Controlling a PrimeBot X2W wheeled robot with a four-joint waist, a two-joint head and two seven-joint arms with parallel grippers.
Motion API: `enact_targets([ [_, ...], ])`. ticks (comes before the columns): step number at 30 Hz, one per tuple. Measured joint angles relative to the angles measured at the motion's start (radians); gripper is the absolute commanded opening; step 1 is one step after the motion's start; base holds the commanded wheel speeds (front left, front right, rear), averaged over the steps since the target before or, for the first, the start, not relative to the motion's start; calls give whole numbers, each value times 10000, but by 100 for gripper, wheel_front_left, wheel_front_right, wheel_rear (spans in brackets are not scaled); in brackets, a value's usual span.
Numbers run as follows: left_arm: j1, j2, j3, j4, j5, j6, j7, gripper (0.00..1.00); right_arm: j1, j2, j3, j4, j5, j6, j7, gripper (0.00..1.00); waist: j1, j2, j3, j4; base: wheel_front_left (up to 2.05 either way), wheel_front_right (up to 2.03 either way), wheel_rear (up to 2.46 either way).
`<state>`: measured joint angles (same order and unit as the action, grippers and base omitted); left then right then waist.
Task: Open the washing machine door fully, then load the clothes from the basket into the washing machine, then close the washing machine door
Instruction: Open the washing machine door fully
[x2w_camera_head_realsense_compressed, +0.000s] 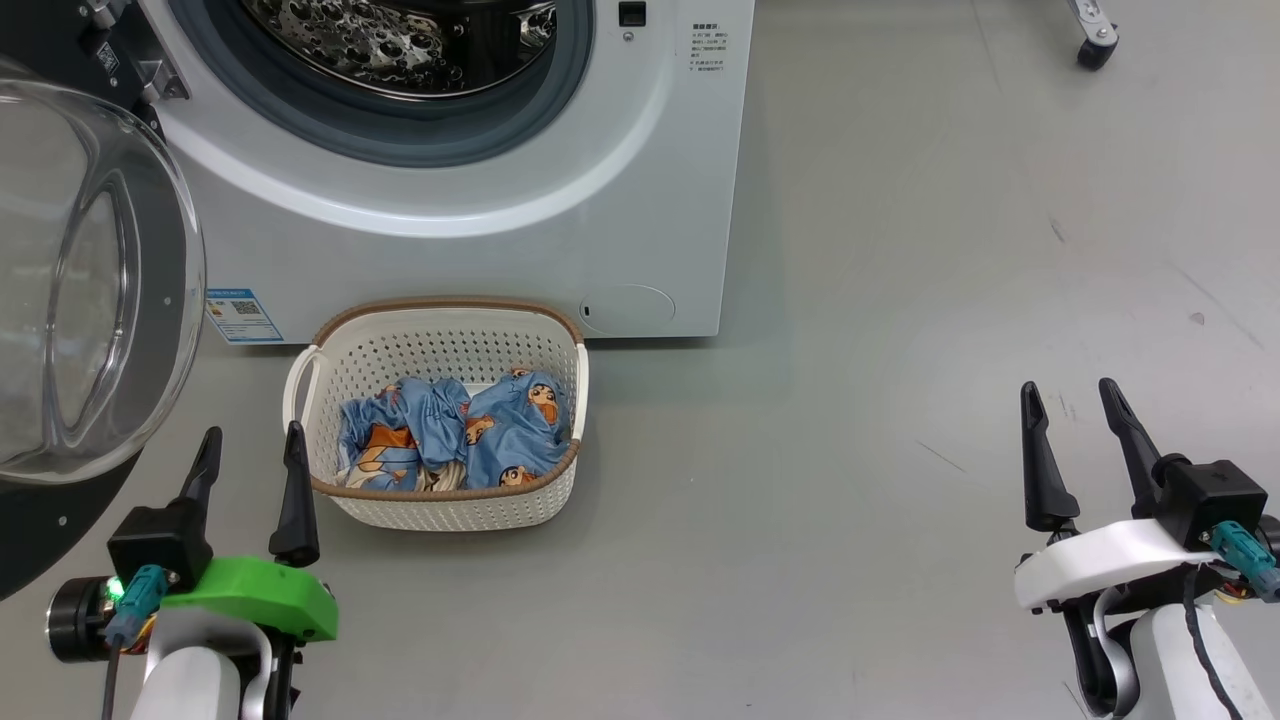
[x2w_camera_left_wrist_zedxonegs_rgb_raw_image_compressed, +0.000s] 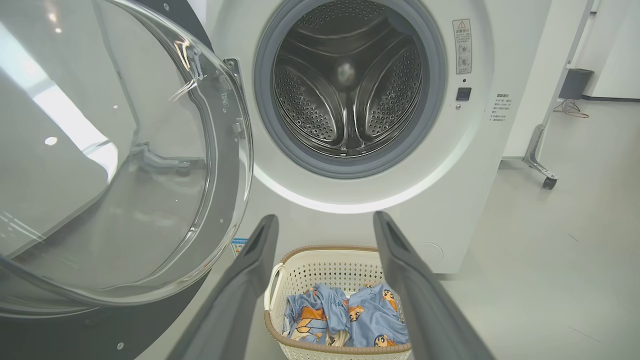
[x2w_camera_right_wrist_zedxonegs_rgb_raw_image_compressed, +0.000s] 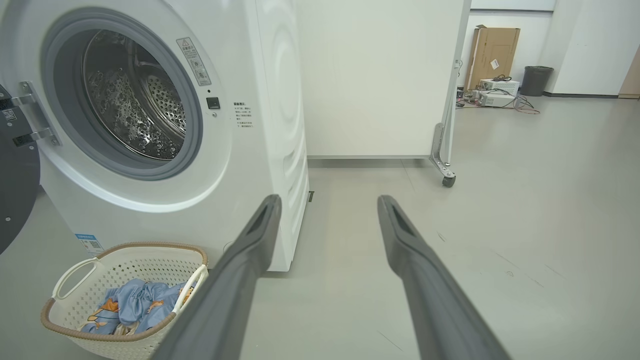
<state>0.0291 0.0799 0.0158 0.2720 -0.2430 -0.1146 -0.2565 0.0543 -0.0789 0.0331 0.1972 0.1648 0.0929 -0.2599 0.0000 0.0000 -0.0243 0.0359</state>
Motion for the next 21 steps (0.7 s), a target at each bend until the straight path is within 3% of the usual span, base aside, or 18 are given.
enact_targets([
  [21,131,-2,98,-228,140,-4,0,100,164,35,35,0,-100,-151,0,100,0,0,35,62,0,0,0],
])
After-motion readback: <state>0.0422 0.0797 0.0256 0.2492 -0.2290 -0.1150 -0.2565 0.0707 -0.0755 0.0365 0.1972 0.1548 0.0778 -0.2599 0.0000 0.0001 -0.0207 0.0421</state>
